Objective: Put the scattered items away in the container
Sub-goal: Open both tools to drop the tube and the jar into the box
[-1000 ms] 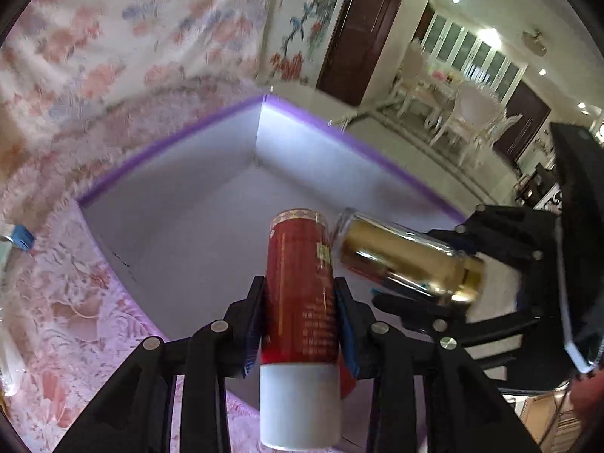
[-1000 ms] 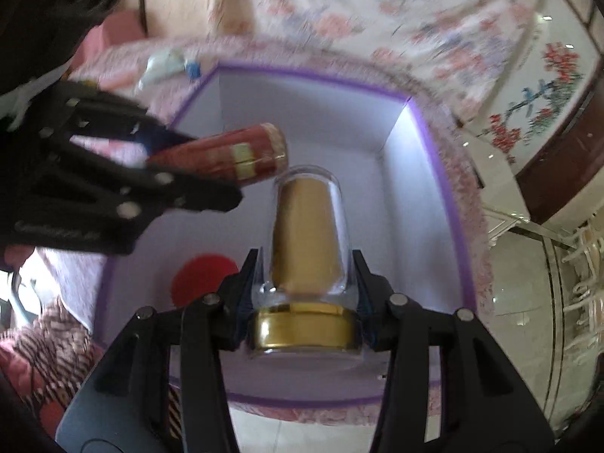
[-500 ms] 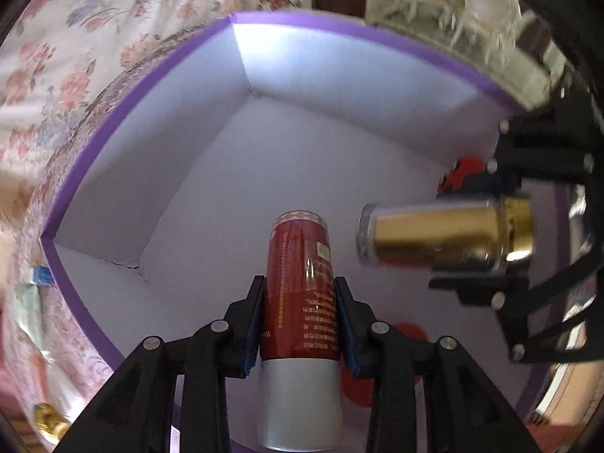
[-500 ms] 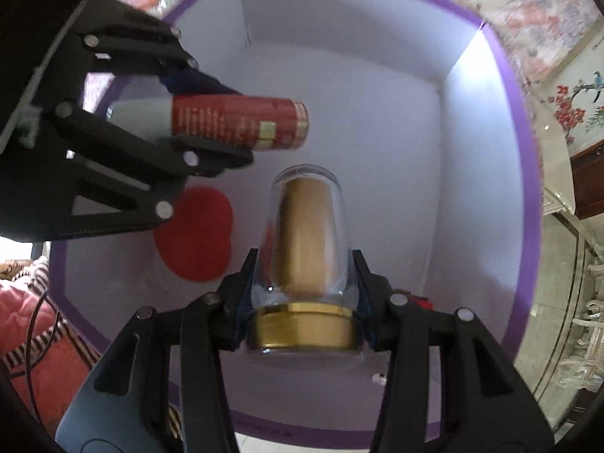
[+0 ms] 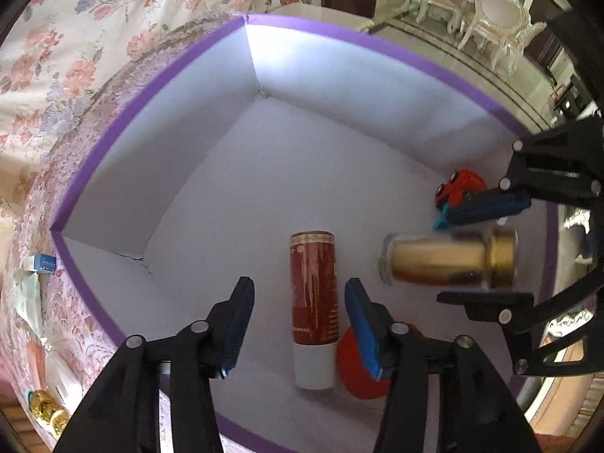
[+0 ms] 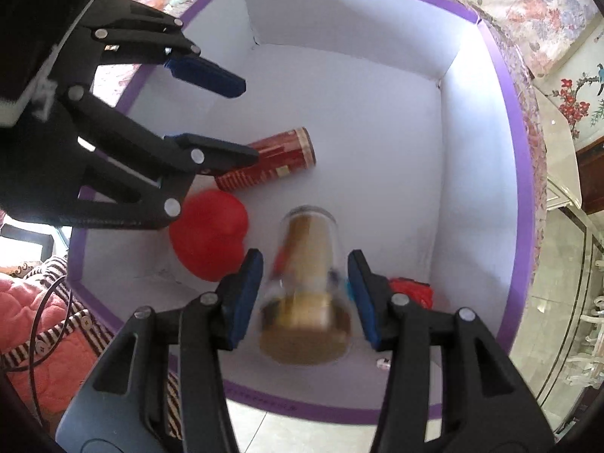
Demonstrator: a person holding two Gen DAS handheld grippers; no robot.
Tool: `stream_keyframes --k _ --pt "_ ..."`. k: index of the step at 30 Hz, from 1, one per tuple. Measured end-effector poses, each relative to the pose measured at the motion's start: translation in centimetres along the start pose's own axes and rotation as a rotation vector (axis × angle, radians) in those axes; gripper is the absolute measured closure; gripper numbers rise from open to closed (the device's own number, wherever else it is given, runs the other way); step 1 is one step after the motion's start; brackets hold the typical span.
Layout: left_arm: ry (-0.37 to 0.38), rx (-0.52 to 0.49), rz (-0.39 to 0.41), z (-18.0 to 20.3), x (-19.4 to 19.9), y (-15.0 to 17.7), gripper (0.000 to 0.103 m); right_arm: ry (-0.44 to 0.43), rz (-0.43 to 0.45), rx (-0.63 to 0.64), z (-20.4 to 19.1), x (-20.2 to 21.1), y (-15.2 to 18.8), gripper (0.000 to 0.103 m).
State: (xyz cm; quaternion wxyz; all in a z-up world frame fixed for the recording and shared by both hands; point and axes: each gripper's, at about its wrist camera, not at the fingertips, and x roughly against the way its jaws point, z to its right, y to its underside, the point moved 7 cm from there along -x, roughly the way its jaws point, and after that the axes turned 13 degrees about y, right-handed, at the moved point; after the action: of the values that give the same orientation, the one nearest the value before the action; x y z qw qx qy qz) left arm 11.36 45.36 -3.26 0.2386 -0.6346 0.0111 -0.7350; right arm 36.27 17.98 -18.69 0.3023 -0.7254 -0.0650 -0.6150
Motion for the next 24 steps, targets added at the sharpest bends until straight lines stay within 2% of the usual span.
stream_keyframes --k 5,7,10,13,16,20,24 --pt "0.030 0.032 0.077 0.3 2.3 0.3 0.049 0.016 0.008 0.022 -0.4 1.0 0.6 0.052" --pt "0.050 0.048 0.113 -0.5 1.9 0.0 0.049 -0.008 0.014 0.010 -0.7 1.2 0.7 0.049" --pt "0.065 0.063 0.164 -0.7 1.4 0.1 0.049 -0.052 -0.021 -0.026 -1.1 1.5 -0.7 0.031" --pt "0.080 0.078 0.208 -1.0 1.5 0.2 0.049 -0.110 -0.027 -0.062 -1.8 1.3 -1.5 0.031" --pt "0.089 0.091 0.242 -1.3 2.4 1.2 0.049 -0.194 0.008 -0.072 -2.8 2.9 -2.0 0.037" --pt "0.090 0.099 0.286 -1.5 3.6 2.7 0.049 -0.108 0.024 -0.056 -2.1 4.8 -1.1 0.037" --pt "0.091 0.091 0.339 -1.0 4.8 3.6 0.049 -0.092 -0.028 -0.044 -2.1 5.1 0.5 0.037"
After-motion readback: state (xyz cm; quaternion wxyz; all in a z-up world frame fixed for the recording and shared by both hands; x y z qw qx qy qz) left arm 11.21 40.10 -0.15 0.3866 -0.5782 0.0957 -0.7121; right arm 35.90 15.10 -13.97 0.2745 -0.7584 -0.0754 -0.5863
